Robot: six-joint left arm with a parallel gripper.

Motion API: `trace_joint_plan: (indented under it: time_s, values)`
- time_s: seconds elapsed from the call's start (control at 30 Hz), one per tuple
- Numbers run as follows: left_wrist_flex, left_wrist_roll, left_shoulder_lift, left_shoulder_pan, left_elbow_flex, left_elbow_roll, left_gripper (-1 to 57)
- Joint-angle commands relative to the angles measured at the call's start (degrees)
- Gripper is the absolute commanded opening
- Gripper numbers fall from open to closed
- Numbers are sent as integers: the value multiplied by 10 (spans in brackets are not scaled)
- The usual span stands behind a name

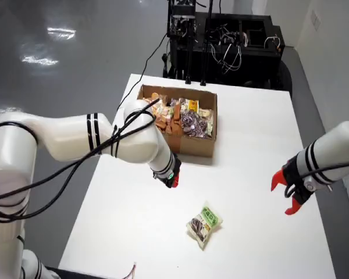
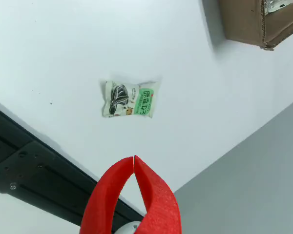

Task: Grasp a snack and put it in the bin.

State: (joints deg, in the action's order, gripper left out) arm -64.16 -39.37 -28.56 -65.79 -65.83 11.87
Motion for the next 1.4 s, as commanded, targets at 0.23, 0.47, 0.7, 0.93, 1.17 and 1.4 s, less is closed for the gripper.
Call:
trace_joint_plan:
  time_s: [0.23, 0.47, 0.7, 0.93, 1.17, 1.4]
  values:
    - [1, 0, 0, 6, 0, 1, 2]
    - [2, 0, 0, 7, 0, 1, 1]
    - [25, -4, 0, 1, 0, -5, 0]
    - [59, -77, -1, -7, 0, -13, 32]
    - [65, -198, -2, -8, 1, -14, 119]
    - [64, -327, -19, -10, 13, -10, 204]
